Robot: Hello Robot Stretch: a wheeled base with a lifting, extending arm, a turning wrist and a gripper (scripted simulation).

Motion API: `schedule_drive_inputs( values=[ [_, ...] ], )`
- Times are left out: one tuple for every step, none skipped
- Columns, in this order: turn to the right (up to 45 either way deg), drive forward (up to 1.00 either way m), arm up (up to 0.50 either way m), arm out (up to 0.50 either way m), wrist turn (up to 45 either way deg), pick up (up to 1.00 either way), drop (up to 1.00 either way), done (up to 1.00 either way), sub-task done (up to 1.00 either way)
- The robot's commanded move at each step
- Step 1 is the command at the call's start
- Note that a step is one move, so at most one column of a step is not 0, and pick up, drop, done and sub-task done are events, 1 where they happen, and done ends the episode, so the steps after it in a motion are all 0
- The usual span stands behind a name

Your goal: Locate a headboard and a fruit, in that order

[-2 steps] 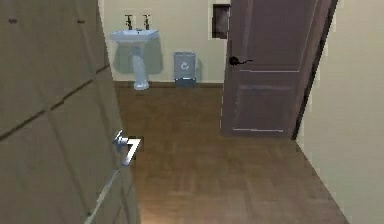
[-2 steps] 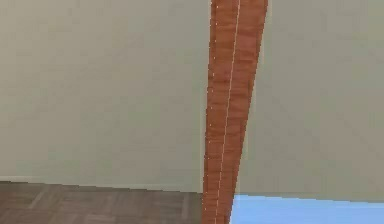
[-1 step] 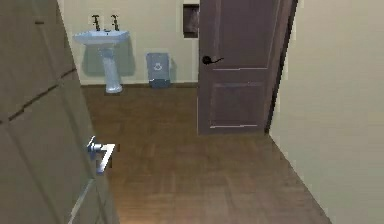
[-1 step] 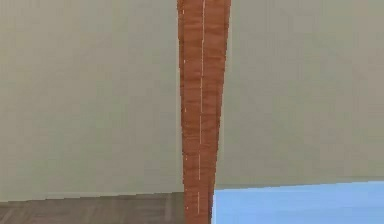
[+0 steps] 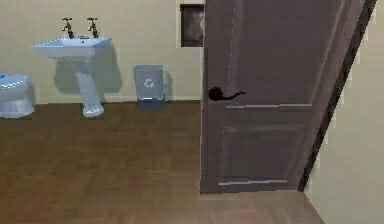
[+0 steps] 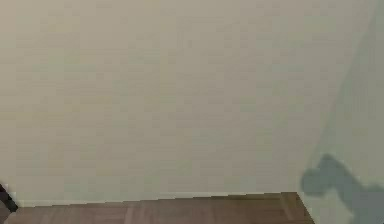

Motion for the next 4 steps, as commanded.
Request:
schedule_drive_inputs(
  values=[
    [-12.0, 0.00, 0.00, 0.00, 0.0, 0.00, 0.00, 0.00, 0.00],
    [0.0, 1.00, 0.00, 0.00, 0.0, 0.00, 0.00, 0.00, 0.00],
    [-18.0, 0.00, 0.00, 0.00, 0.0, 0.00, 0.00, 0.00, 0.00],
    [0.0, 0.10, 0.00, 0.00, 0.0, 0.00, 0.00, 0.00, 0.00]
  ],
)
